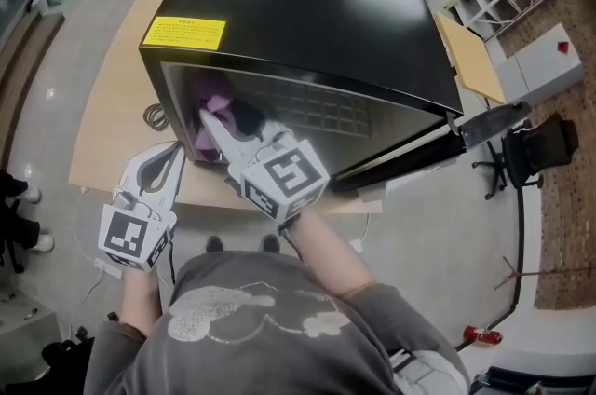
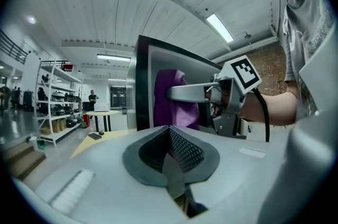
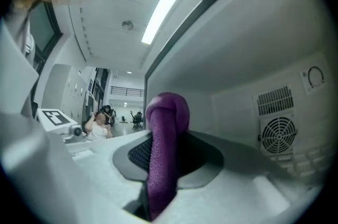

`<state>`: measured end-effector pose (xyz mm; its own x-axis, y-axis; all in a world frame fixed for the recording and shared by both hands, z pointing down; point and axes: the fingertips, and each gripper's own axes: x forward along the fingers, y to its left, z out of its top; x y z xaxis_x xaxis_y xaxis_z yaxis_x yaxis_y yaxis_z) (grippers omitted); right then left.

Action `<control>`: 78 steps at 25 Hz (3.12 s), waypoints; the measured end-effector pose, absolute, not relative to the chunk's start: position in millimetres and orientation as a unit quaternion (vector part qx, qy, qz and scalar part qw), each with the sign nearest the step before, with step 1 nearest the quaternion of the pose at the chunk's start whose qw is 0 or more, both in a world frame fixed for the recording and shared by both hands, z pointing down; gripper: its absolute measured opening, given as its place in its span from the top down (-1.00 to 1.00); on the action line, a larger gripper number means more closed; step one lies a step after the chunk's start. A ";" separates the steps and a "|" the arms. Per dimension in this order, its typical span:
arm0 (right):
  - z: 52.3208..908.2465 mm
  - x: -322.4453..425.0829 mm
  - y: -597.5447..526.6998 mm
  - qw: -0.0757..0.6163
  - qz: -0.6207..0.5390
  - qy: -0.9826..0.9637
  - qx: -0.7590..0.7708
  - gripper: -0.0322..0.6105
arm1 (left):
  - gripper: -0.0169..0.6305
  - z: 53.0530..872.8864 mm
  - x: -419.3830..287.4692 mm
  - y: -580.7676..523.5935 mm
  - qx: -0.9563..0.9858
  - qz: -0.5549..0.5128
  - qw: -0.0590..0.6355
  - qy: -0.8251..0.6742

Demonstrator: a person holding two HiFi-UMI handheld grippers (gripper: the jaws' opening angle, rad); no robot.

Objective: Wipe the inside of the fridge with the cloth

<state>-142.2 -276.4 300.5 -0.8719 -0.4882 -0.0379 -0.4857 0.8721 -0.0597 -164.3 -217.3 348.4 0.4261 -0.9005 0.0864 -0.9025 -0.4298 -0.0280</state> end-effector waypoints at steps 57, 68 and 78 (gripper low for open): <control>319.9 133.4 -313.0 0.024 -0.094 0.750 -0.654 0.66 | 0.89 339.3 -22.2 -244.4 0.932 0.032 0.000 -0.360; 330.3 109.1 -259.5 0.014 -0.024 0.783 -0.621 0.66 | 0.89 354.9 -29.8 -233.0 0.935 0.016 0.005 -0.356; 422.0 -28.6 -231.9 -0.049 -0.041 0.904 -0.422 0.65 | 0.89 434.3 -98.4 -231.4 0.882 0.050 0.050 -0.466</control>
<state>-28.6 -231.9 422.0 -0.6389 -0.7595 0.1223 -0.7674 0.6404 -0.0325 -98.4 -231.4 434.3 0.5608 -0.8170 0.1343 -0.8269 -0.5609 0.0408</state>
